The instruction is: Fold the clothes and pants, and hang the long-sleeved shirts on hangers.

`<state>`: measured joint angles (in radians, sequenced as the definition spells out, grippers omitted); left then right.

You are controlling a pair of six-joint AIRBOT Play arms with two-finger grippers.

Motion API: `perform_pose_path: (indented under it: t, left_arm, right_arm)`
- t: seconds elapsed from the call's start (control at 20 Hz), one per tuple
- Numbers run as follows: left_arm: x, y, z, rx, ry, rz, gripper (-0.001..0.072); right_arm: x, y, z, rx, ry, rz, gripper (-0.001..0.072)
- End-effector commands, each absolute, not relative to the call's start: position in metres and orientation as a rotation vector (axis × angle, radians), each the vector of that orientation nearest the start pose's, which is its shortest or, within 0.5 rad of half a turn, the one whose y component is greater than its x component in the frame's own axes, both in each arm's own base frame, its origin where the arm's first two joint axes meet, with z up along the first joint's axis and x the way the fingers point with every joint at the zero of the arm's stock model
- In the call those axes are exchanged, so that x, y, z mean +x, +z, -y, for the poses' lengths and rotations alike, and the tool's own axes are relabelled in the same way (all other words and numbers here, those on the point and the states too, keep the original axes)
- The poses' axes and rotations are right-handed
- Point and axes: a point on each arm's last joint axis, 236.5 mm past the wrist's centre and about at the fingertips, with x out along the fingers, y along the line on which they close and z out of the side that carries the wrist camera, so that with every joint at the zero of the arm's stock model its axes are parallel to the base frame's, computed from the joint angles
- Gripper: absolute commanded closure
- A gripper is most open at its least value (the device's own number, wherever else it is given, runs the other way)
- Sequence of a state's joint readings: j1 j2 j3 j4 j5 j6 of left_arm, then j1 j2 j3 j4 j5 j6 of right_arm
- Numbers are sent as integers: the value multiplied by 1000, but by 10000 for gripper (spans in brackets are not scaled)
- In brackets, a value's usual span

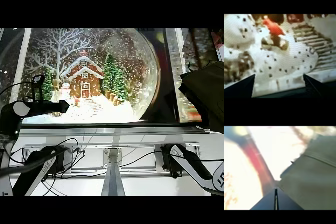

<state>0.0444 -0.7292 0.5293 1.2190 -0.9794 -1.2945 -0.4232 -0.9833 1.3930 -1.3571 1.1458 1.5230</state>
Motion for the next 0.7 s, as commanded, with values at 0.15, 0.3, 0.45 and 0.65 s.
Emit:
perform_pose_path:
  t: [0.15, 0.3, 0.45, 0.65]
  left_arm:
    - [261, -21, 56, -126, -259, -1125, 34]
    - [261, -21, 56, -126, -259, -1125, 34]
    - [261, -21, 56, -126, -259, -1125, 34]
    - [261, -21, 56, -126, -259, -1125, 34]
  right_arm:
    - [397, 229, -20, -22, 147, -684, 660]
    - [399, 213, -28, -127, 148, -735, 660]
    - [395, 199, -30, -125, 158, -791, 659]
    - [395, 200, -36, -100, 176, -787, 660]
